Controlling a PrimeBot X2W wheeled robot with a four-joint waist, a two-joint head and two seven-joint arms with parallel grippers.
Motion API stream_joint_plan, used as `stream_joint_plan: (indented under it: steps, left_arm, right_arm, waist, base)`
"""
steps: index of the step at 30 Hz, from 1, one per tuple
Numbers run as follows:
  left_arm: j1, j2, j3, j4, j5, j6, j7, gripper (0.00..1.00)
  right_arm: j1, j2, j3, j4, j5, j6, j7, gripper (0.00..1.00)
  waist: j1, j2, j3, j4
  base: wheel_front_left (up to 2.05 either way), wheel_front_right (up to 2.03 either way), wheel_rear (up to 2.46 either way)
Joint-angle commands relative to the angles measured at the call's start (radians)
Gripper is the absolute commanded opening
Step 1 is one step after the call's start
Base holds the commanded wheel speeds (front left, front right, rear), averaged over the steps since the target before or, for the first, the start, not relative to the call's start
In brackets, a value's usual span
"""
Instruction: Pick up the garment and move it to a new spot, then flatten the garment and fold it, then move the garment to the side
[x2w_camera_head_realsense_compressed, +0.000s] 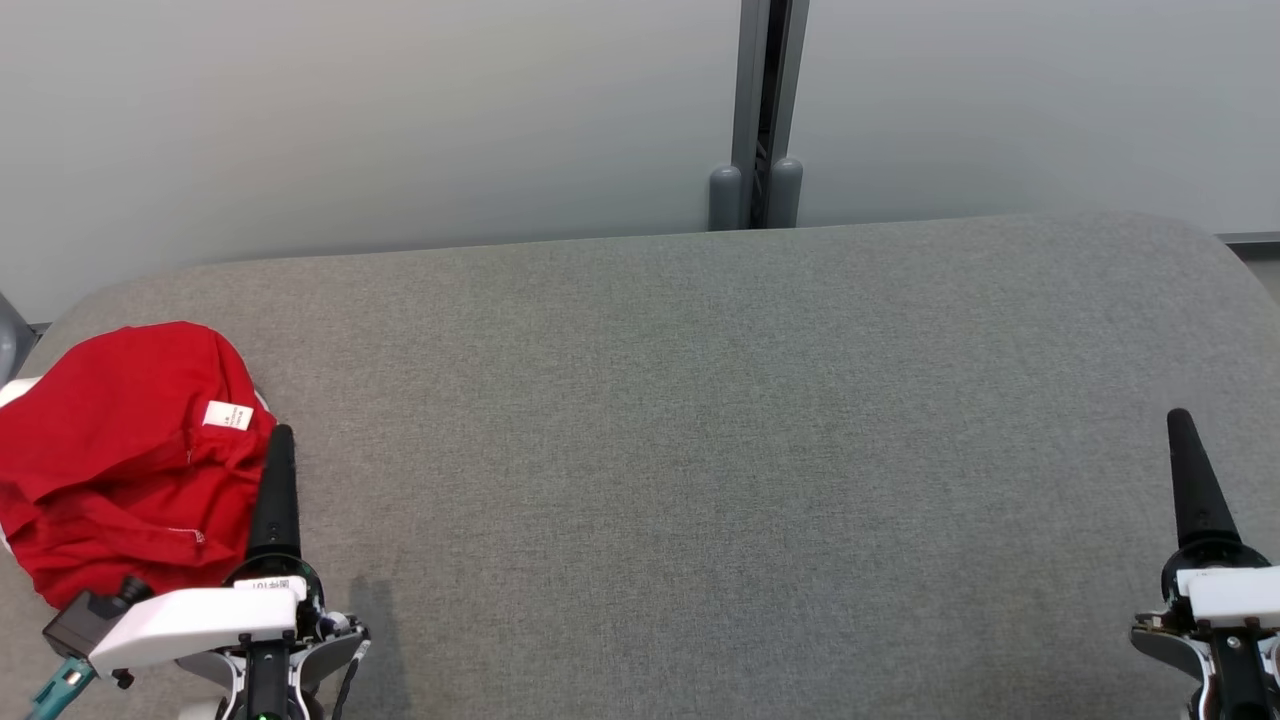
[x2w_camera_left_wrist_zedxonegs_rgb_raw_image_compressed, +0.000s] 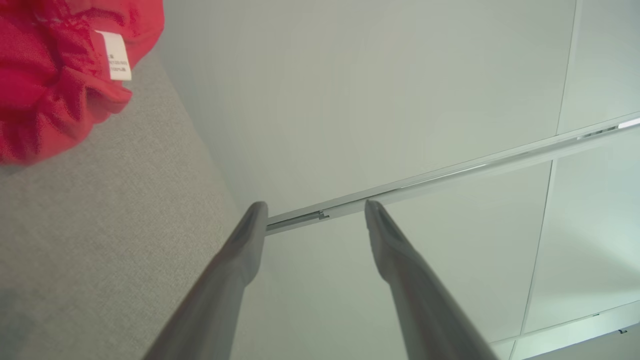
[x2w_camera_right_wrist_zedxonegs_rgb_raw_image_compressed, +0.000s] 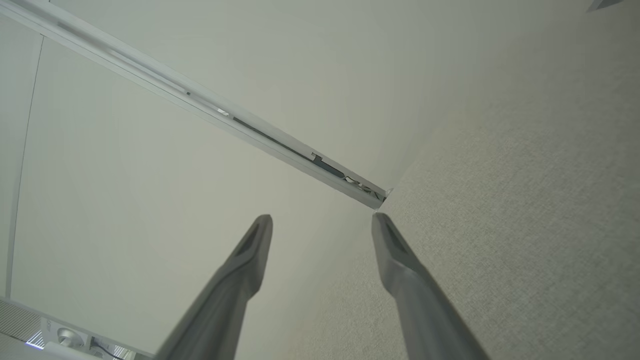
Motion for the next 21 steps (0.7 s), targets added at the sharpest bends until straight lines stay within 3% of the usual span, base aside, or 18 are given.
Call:
stream_joint_plan:
  steps: [1, 9, 15, 21]
  left_arm:
    - [-0.011, 0.005, 0.015, -0.039, 0.031, -0.004, -0.010, 1.00]
    - [-0.004, 0.006, 0.038, -0.098, 0.103, -0.004, -0.028, 1.00]
    - [-0.001, 0.007, 0.044, -0.175, 0.241, -0.004, -0.043, 1.00]
    - [0.014, 0.007, 0.002, -0.236, 0.431, 0.026, -0.057, 1.00]
  right_arm:
    - [-0.037, -0.013, 0.000, -0.030, -0.074, 0.001, -0.018, 1.00]
    - [-0.059, -0.028, 0.059, -0.095, -0.269, 0.001, -0.049, 1.00]
    - [-0.074, -0.037, 0.106, -0.144, -0.417, 0.001, -0.073, 1.00]
    - [-0.065, -0.036, 0.149, -0.152, -0.540, 0.001, -0.096, 1.00]
  waist:
    - [0.0000, -0.0001, 0.000, 0.003]
    - [0.0000, -0.0001, 0.002, 0.010]
    - [0.0000, -0.0001, 0.005, 0.014]
    - [0.0000, -0.0001, 0.006, 0.015]
  base:
    - [0.00, 0.00, 0.00]
    - [0.00, 0.00, 0.00]
    - [0.00, 0.00, 0.00]
    - [0.00, 0.00, 0.00]
